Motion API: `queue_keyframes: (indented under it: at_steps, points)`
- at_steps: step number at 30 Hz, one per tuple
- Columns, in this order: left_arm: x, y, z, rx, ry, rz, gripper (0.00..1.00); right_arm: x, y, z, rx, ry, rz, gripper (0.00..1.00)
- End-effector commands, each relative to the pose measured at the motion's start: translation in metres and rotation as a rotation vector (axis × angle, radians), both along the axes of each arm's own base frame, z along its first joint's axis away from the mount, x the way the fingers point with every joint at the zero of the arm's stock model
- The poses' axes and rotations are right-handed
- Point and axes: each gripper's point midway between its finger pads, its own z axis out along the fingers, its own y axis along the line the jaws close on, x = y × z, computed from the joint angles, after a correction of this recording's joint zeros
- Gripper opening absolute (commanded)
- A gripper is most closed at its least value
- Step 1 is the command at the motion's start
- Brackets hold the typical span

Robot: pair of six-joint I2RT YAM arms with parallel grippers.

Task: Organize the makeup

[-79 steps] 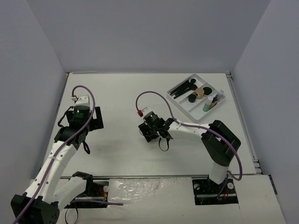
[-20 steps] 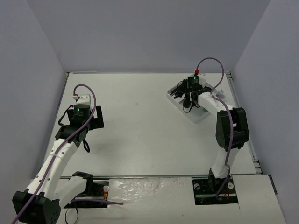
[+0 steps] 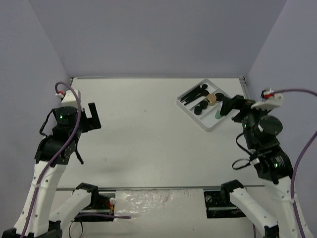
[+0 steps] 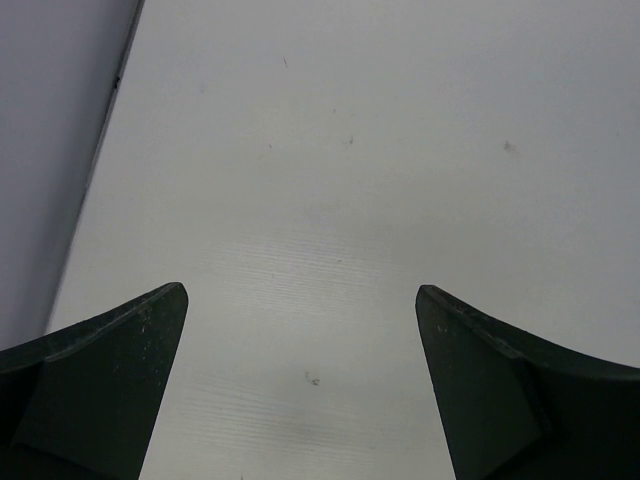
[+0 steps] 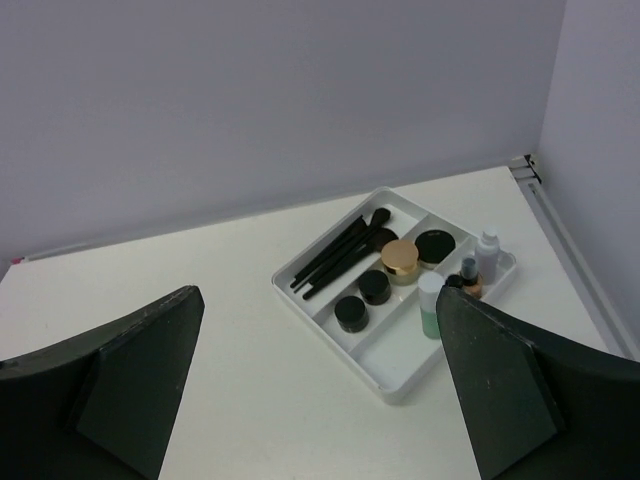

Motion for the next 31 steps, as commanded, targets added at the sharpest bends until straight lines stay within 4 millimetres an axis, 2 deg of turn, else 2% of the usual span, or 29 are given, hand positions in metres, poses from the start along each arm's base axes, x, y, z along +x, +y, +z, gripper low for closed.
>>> queue_keyframes:
  at_steps: [1,7,9,12,18,25,31]
  points:
    - [-0.019,0.012,0.023,0.038,-0.022,0.021,0.97,-0.030,-0.015,-0.024,-0.070,0.038,-0.018,1.00]
    - [-0.043,0.024,0.031,0.060,-0.032,0.048,0.97,-0.077,-0.032,-0.021,-0.044,-0.030,-0.034,1.00]
    - [-0.052,0.027,0.034,0.064,-0.045,0.054,0.97,-0.084,-0.033,-0.023,-0.044,-0.033,-0.028,1.00]
    - [-0.065,0.034,0.035,0.066,-0.068,0.074,0.97,-0.104,-0.044,-0.013,-0.043,-0.084,-0.052,1.00]
    - [-0.072,0.036,0.022,0.062,-0.034,0.087,0.97,-0.110,-0.047,-0.014,-0.074,-0.068,-0.054,1.00]
    - [-0.063,0.028,0.011,0.026,0.007,0.084,0.97,-0.110,-0.046,-0.012,-0.069,-0.071,-0.048,1.00]
    - [-0.053,0.023,0.010,-0.005,0.007,0.087,0.97,-0.112,-0.043,-0.006,-0.066,-0.086,-0.026,1.00]
